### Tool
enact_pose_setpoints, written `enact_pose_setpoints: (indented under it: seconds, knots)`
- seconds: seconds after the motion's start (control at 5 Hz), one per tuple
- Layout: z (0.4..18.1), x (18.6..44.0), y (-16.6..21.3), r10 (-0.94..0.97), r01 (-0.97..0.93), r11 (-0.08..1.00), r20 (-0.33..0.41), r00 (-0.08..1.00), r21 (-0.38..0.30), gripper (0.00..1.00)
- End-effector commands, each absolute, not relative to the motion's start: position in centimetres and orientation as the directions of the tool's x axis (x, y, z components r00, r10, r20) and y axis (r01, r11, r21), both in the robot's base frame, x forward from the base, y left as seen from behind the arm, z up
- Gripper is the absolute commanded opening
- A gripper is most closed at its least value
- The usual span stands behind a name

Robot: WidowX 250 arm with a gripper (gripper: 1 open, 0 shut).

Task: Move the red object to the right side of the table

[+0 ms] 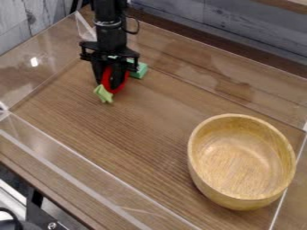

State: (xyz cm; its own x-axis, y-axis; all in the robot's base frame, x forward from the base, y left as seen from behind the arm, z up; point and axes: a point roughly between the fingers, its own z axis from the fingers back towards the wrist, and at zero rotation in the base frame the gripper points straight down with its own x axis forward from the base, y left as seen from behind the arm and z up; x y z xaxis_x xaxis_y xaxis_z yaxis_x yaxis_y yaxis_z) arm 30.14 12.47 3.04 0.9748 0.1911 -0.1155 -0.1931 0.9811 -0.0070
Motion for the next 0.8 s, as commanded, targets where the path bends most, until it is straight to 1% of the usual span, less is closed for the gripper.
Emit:
enact_pose_setpoints:
  seconds: [0.0, 0.6]
  knots:
    - [4.55, 31.31, 12.44, 0.186, -0.186, 0.983, -0.063, 0.981, 0.001, 0.00]
    - [4.27, 31.51, 12.10, 0.186, -0.187, 0.982, -0.071, 0.980, -0.001, 0.00]
